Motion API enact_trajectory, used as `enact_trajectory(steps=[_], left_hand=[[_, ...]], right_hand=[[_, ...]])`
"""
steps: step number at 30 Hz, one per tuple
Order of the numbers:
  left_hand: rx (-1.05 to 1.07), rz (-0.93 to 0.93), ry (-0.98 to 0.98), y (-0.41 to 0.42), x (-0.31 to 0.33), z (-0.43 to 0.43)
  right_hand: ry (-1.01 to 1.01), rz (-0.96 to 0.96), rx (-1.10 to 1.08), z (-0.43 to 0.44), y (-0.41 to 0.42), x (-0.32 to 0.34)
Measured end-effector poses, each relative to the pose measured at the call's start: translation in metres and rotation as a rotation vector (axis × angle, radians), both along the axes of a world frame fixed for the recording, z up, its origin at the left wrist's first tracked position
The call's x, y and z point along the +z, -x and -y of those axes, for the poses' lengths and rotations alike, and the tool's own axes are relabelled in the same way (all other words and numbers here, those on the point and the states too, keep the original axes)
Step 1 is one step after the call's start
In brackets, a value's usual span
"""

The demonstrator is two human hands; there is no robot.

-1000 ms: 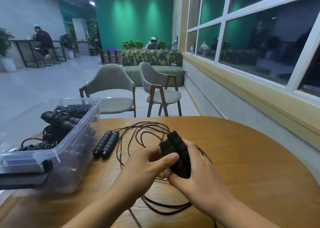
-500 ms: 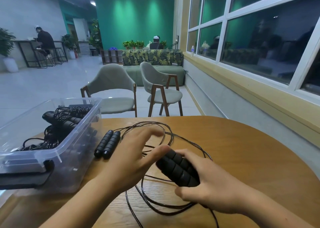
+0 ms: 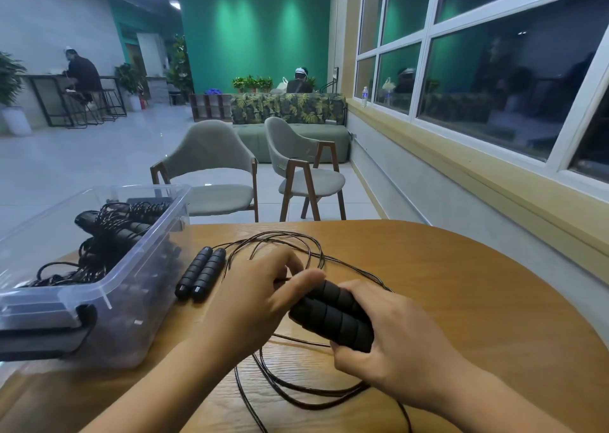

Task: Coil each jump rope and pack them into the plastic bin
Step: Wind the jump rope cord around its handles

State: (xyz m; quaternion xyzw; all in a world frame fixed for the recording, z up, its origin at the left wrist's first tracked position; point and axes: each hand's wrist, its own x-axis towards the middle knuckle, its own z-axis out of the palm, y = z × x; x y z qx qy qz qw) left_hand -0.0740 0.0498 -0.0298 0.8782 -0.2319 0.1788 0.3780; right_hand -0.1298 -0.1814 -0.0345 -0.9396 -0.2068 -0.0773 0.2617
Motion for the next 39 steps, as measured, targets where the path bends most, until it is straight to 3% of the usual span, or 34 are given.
enact_trajectory(steps=[8,13,19,22,26,30,33,39], left_hand=[[-0.216,-0.279,0.538,0.0,-0.006,0.002],[-0.207,-0.396,0.791,0.007,-0.004,0.017],[-0.089,-0.429,0.919,0.018,0.0,0.035],[-0.001,-0.413,0.877,0.023,-0.005,0.042],[0.041,-0.38,0.658,0.013,-0.032,0.043],[0.081,-0.352,0.298,0.007,-0.048,0.044],[0.157,-0.325,0.015,0.008,-0.05,0.045],[0.174,-0.35,-0.208,0.02,-0.027,0.047]], right_hand=[[-0.295,-0.382,0.127,-0.006,0.006,0.018],[-0.689,-0.659,0.245,-0.015,0.009,0.017],[-0.817,-0.77,0.33,-0.029,0.0,0.015],[-0.888,-0.741,0.348,-0.025,0.0,0.006],[-0.913,-0.572,0.283,-0.022,0.009,0.009],[-0.624,-0.323,0.068,-0.02,0.007,0.009],[-0.468,-0.244,-0.001,-0.014,0.004,0.012],[-0.25,-0.131,-0.101,-0.002,-0.003,0.01]])
